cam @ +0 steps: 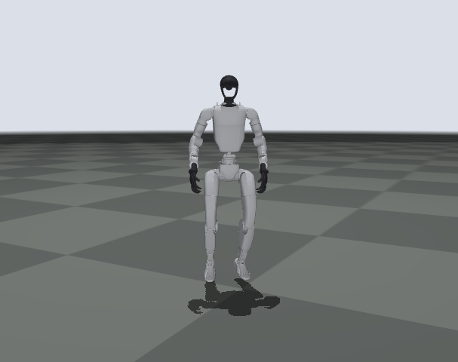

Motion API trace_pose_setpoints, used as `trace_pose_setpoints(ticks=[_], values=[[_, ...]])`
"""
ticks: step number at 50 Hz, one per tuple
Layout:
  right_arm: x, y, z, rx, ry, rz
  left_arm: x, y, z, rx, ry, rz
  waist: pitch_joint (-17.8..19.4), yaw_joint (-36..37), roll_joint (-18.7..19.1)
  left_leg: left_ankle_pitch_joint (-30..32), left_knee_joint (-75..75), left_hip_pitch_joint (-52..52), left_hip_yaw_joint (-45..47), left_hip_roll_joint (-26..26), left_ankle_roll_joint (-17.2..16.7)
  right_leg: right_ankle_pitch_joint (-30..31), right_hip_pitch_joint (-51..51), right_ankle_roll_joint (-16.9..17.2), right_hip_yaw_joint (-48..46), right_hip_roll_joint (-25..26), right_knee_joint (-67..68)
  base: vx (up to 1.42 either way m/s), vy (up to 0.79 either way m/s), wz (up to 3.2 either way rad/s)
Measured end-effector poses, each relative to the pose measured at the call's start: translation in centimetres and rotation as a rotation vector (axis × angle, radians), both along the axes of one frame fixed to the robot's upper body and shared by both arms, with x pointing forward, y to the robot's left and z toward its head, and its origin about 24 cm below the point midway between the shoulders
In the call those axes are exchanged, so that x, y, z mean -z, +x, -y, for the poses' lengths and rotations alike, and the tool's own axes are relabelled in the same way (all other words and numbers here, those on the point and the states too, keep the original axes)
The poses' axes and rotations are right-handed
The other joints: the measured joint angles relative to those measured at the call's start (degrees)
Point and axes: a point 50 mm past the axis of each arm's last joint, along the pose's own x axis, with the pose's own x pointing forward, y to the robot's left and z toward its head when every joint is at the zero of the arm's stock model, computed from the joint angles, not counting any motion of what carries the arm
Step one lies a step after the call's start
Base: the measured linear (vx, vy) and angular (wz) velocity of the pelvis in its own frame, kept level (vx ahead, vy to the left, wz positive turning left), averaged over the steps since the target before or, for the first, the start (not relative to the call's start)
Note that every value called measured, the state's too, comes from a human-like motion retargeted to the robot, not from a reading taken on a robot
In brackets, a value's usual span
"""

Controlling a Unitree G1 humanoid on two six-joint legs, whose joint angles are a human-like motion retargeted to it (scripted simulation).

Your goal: Sport exercise

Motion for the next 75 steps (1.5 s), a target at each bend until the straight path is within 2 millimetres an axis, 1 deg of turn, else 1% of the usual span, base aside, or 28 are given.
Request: trace_pose_setpoints(ticks=[2,5,8,16,18,21,23,25,27,32,35,37,40,42,45,48,49,50,53,56,58,62,63,65,68,70,72,75], values=[[0.1,0.0,0.1,0.033,0.012,-0.005,0.1,0.0,-0.2,-0.039,-0.009,-0.011,0.82,-0.01,-0.13,-6.14,4.84,-0.73,0.3,0.46,0.65,-4.99,-0.14,-0.2,0.31,0.22,3.07,-0.06,-0.01,-0.06],[0.3,0.2,0.1,0.078,0.028,-0.017,0.4,0.0,-0.4,-0.115,-0.033,-0.032,3.26,0.07,-0.34,-22.0,16.54,-3.18,1.02,2.18,2.19,-20.32,-1.89,-0.5,-0.44,-0.2,12.76,-0.08,0.0,-0.11],[0.9,0.4,-0.7,0.11,0.05,-0.053,1.0,-0.2,-0.1,-0.175,-0.055,-0.085,5.67,-0.14,-0.66,-30.56,26.03,-5.97,2.08,4.11,3.01,-29.57,-4.72,-1.06,-1.2,-1.06,21.88,-0.08,0.01,-0.1],[1.9,0.0,-2.3,0.071,0.074,-0.118,2.1,-1.5,0.7,-0.198,-0.093,-0.18,7.2,-0.6,-1.09,-37.83,31.65,-7.19,3.2,5.98,5.43,-35.41,-7.37,-1.65,-2.02,-1.76,29.73,-0.02,0.0,-0.03],[1.8,0.1,-2.2,0.053,0.055,-0.118,1.9,-1.2,0.7,-0.172,-0.082,-0.164,7.0,-0.72,-1.15,-37.04,28.97,-5.99,3.3,5.46,5.64,-33.72,-6.8,-1.15,-2.03,-1.78,28.37,0.0,0.0,0.0],[1.9,-0.1,-1.8,0.023,0.023,-0.13,1.8,-1.0,0.9,-0.139,-0.072,-0.144,5.77,-0.78,-0.87,-30.43,20.18,-2.8,2.65,3.77,4.49,-27.27,-4.18,-1.35,-1.54,-0.9,21.2,0.06,-0.03,-0.04],[2.1,-0.6,-1.8,0.0,0.008,-0.153,1.9,-1.4,1.1,-0.13,-0.078,-0.149,4.5,-0.7,-0.38,-21.97,12.32,-0.37,1.41,2.53,3.03,-19.51,-1.94,-2.35,-0.84,0.26,14.07,0.06,-0.04,-0.1],[2.3,-1.0,-1.8,-0.022,0.001,-0.175,2.0,-1.7,1.4,-0.122,-0.09,-0.155,3.27,-0.85,-0.03,-9.51,4.61,1.55,0.96,1.81,1.49,-9.06,-0.09,-2.3,0.18,1.38,6.81,0.0,0.0,0.0],[2.3,-1.0,-1.6,-0.046,-0.008,-0.185,1.9,-1.7,1.5,-0.108,-0.096,-0.155,2.46,-0.95,0.33,-2.47,-0.06,2.24,1.02,1.55,0.62,-3.77,0.52,-2.19,0.23,1.72,2.34,0.0,0.0,0.0],[1.8,-0.4,-1.2,-0.085,-0.032,-0.159,1.7,-1.6,1.2,-0.06,-0.075,-0.143,1.99,-0.76,0.68,0.23,0.29,1.02,-0.45,0.86,0.13,-1.69,0.73,-2.2,0.92,2.88,-0.41,0.0,0.0,0.0],[1.1,0.8,-1.0,-0.096,-0.048,-0.107,1.7,-1.7,1.0,-0.042,-0.058,-0.143,2.16,-0.75,0.5,-5.38,5.27,-0.11,-0.49,1.02,1.24,-4.61,0.47,-1.87,1.73,3.8,1.68,0.0,0.0,0.0],[0.5,1.8,-0.9,-0.105,-0.069,-0.063,1.7,-1.6,0.8,-0.041,-0.047,-0.142,3.06,-0.68,0.34,-14.92,12.05,-1.42,-0.25,1.65,2.44,-12.24,-0.7,-1.69,1.81,3.96,7.54,0.0,0.0,0.0],[-0.7,3.8,-0.9,-0.134,-0.134,0.006,1.5,-0.8,0.5,-0.028,0.002,-0.127,6.16,-0.69,-0.29,-32.72,24.68,-4.38,0.96,3.04,4.97,-28.76,-4.74,-1.14,0.74,2.42,22.42,-0.03,0.0,-0.12],[-0.9,4.4,-1.0,-0.116,-0.153,0.019,1.5,-0.4,0.5,-0.021,0.038,-0.124,7.47,-0.82,-0.85,-37.21,27.96,-5.26,2.24,3.4,6.55,-32.79,-6.77,-0.71,0.5,1.22,28.18,0.0,0.0,0.0],[0.7,2.2,-1.3,-0.068,-0.114,-0.064,2.1,-1.5,1.4,-0.055,0.005,-0.155,5.57,-0.69,-0.7,-30.25,17.99,-2.03,0.97,0.83,6.09,-26.29,-4.7,-1.4,1.73,1.64,21.36,0.0,0.0,0.0],[2.5,-1.0,-1.9,-0.051,-0.068,-0.19,2.8,-3.4,2.4,-0.136,-0.073,-0.212,1.88,-0.47,0.2,-2.33,-1.64,3.35,-0.34,-0.78,1.74,-2.51,0.49,-2.63,3.12,2.73,3.06,0.02,-0.01,-0.06],[2.9,-1.7,-2.0,-0.05,-0.062,-0.219,2.8,-3.5,2.5,-0.16,-0.09,-0.213,1.04,-0.43,0.42,3.84,-5.71,4.13,0.01,-0.85,0.66,2.36,1.08,-2.57,2.76,2.55,-0.74,0.0,0.0,0.0],[3.1,-2.2,-2.0,-0.051,-0.059,-0.244,2.8,-3.4,2.5,-0.181,-0.105,-0.209,0.41,-0.36,0.63,7.96,-8.68,4.6,0.48,-0.83,-0.24,5.5,1.36,-2.49,2.17,2.29,-3.53,0.0,0.0,0.0],[3.7,-3.4,-2.1,-0.051,-0.049,-0.292,2.5,-3.0,2.3,-0.209,-0.115,-0.186,0.18,0.02,0.89,9.25,-7.82,3.94,0.5,-0.88,-0.71,6.11,1.09,-2.53,1.46,2.05,-3.6,0.0,0.0,0.0],[3.8,-3.6,-2.3,-0.063,-0.041,-0.299,2.2,-2.5,1.9,-0.192,-0.101,-0.161,0.45,-0.03,0.81,5.43,-3.62,3.31,0.89,-0.53,0.05,3.44,1.21,-2.35,0.35,2.12,-1.59,0.0,0.0,0.0],[3.7,-3.4,-2.5,-0.077,-0.03,-0.294,2.1,-2.2,1.8,-0.175,-0.09,-0.156,0.85,0.04,0.55,-0.54,1.28,2.79,1.03,-0.07,0.93,-0.96,1.18,-2.13,-0.32,2.23,1.5,-0.06,0.01,-0.08],[3.0,-1.3,-2.8,-0.152,-0.065,-0.251,1.8,-1.0,1.3,-0.12,-0.037,-0.146,4.65,0.23,-0.5,-27.76,20.04,-0.66,2.19,1.85,2.42,-25.41,-1.95,-0.62,-2.98,0.11,19.61,-0.08,0.02,-0.22],[2.8,-0.5,-2.8,-0.166,-0.084,-0.235,1.8,-0.6,1.2,-0.102,-0.01,-0.147,6.13,0.03,-0.89,-32.4,24.38,-1.8,3.1,2.49,2.95,-30.41,-3.34,-0.78,-3.72,-1.02,24.62,-0.08,0.03,-0.17],[2.4,0.5,-2.7,-0.147,-0.105,-0.212,1.9,-0.4,1.3,-0.085,0.018,-0.161,7.49,-0.41,-1.34,-35.55,27.39,-2.74,4.73,3.12,4.46,-32.96,-5.18,-0.95,-4.69,-2.73,29.54,-0.06,0.03,-0.07],[2.6,-0.3,-2.1,-0.095,-0.102,-0.22,2.7,-2.3,1.9,-0.104,-0.004,-0.212,5.83,-0.81,-0.66,-24.66,16.03,-0.26,2.75,0.43,3.8,-22.27,-3.4,-1.16,-2.25,-0.71,19.68,0.0,0.0,0.0],[2.9,-1.4,-1.9,-0.078,-0.096,-0.237,3.3,-4.3,2.2,-0.152,-0.044,-0.259,3.81,-0.95,0.22,-8.98,4.79,2.07,0.5,-1.17,1.43,-6.81,-1.04,-1.95,0.51,1.81,8.63,0.01,0.01,-0.25],[2.9,-1.8,-1.6,-0.074,-0.095,-0.231,3.5,-5.4,2.1,-0.188,-0.07,-0.282,2.16,-1.22,0.83,3.8,-3.34,2.71,0.6,-1.26,-0.29,3.95,-0.36,-1.96,1.49,2.55,0.32,0.01,0.01,-0.21],[2.5,-1.5,-1.1,-0.079,-0.093,-0.197,3.6,-6.3,1.3,-0.198,-0.07,-0.296,1.16,-1.42,1.14,9.74,-6.94,1.5,0.53,-1.15,-1.2,8.94,-0.71,-1.42,2.69,3.22,-4.58,0.0,0.0,0.0]])
